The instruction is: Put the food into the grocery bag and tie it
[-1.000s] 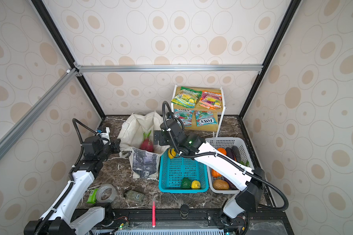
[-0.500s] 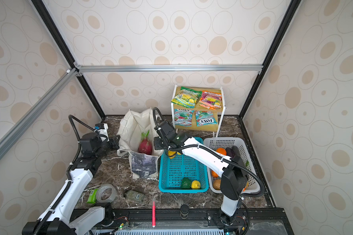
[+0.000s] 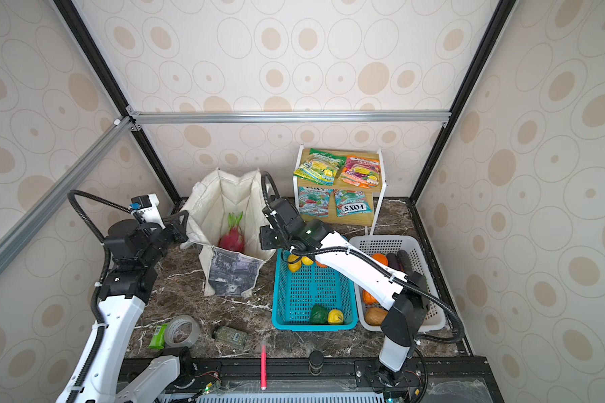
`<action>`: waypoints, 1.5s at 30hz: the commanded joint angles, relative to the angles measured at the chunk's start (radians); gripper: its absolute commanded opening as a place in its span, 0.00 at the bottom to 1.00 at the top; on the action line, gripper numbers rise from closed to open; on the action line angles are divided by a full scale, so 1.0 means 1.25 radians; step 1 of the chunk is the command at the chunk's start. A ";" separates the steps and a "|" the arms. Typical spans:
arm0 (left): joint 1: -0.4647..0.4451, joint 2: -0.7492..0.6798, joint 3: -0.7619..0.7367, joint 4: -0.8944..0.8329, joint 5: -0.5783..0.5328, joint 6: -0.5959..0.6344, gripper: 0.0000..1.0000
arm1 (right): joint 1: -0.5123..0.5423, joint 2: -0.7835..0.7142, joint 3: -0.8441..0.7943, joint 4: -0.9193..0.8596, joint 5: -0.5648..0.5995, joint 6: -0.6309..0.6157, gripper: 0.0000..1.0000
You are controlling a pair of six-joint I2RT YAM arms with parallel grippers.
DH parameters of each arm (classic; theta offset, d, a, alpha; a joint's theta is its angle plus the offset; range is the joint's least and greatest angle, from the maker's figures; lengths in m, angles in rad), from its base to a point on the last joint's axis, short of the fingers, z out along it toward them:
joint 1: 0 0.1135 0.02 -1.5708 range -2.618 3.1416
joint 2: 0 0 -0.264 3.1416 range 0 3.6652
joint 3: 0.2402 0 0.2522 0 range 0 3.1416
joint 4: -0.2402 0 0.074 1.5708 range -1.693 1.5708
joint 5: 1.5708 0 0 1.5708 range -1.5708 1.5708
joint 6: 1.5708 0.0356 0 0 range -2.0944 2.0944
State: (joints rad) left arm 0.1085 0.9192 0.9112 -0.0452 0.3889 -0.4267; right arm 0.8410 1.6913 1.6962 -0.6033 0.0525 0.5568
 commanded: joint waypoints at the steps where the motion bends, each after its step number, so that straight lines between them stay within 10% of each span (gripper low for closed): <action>1: 0.007 0.010 -0.026 0.095 0.036 -0.009 0.00 | -0.015 -0.002 -0.011 0.001 -0.008 -0.017 0.00; 11: 0.007 0.083 -0.138 0.044 -0.033 0.050 0.00 | -0.016 0.060 0.000 -0.049 0.084 -0.020 0.00; 13: 0.007 0.078 -0.145 0.028 -0.049 0.060 0.00 | -0.016 0.057 0.013 -0.061 0.084 -0.034 0.28; 15: 0.007 0.062 -0.154 0.039 -0.045 0.062 0.00 | -0.014 0.047 0.036 -0.073 0.080 -0.058 0.96; 16: 0.007 0.053 -0.163 0.051 -0.044 0.056 0.00 | -0.009 0.041 0.056 -0.096 0.091 -0.073 1.00; 24: 0.007 0.027 -0.165 0.033 -0.073 0.063 0.00 | 0.016 -0.052 0.234 -0.209 0.332 -0.164 1.00; 36: 0.006 0.020 -0.173 0.042 -0.068 0.062 0.00 | -0.310 -0.145 0.180 -0.068 0.029 -0.048 0.88; 45: 0.007 0.022 -0.172 0.038 -0.079 0.065 0.00 | -0.338 -0.057 0.265 -0.083 -0.034 -0.029 0.68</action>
State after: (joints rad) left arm 0.1116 0.9482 0.6842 -0.0219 0.3008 -0.3664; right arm 0.4225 1.6180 1.9865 -0.7174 0.0563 0.4915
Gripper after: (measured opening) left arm 0.048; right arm 0.690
